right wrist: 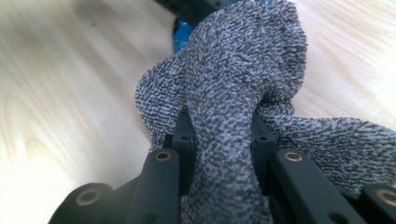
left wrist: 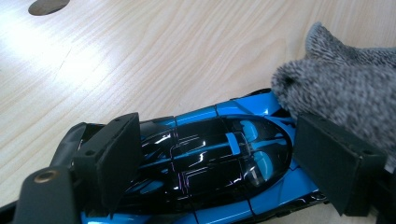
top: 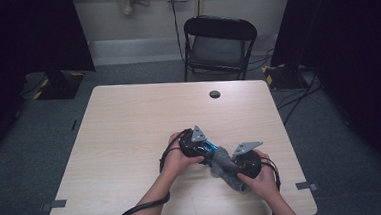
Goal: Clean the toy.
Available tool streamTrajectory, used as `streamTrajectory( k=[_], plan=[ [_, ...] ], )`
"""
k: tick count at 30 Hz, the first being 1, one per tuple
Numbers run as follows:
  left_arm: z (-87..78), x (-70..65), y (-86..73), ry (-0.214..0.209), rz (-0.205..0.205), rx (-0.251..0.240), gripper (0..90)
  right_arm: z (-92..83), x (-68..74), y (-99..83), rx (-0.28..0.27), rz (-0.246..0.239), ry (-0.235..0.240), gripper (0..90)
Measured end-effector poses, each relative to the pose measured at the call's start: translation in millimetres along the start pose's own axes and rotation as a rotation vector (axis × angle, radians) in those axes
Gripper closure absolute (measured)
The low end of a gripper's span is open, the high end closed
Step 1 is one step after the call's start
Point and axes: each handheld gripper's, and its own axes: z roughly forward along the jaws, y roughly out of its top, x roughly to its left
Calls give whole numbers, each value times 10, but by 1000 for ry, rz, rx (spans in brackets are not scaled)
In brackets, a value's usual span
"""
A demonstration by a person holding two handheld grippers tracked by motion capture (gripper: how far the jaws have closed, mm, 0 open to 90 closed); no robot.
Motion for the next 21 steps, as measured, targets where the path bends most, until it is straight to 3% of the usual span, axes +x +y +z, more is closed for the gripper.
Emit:
streamTrajectory(
  k=[8,21],
  plan=[
    [0,2,-1,-2,1,-1,156,21,58,26,19,-43,60,717],
    [-3,10,-19,-6,-8,-23,163,-58,107,49,29,-87,103,714]
  ],
)
